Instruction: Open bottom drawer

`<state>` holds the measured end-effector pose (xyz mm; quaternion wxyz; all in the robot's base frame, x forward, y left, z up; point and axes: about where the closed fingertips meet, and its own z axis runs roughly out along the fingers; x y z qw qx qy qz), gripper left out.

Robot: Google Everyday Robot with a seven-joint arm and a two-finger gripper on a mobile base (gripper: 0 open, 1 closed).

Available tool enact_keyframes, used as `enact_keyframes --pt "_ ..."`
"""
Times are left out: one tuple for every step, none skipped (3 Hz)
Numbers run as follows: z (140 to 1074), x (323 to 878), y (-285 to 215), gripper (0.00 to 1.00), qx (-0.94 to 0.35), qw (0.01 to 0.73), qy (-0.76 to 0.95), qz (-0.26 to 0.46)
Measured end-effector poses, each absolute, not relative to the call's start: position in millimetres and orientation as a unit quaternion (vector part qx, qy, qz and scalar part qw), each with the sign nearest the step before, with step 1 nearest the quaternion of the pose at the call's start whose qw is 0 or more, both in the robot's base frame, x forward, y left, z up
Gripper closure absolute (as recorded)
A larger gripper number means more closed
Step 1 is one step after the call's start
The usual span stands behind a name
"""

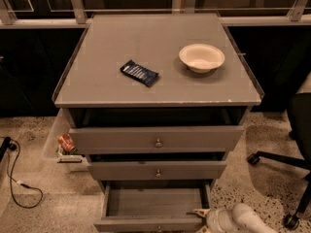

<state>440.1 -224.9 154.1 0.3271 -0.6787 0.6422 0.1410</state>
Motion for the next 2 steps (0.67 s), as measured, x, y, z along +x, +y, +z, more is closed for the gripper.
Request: enact_keyframes --pt "154.1 440.1 -224.9 0.0 -0.679 0.327 0.642 0.141" --pt "154.1 440.0 -224.9 0.0 -0.679 0.327 0.642 0.141"
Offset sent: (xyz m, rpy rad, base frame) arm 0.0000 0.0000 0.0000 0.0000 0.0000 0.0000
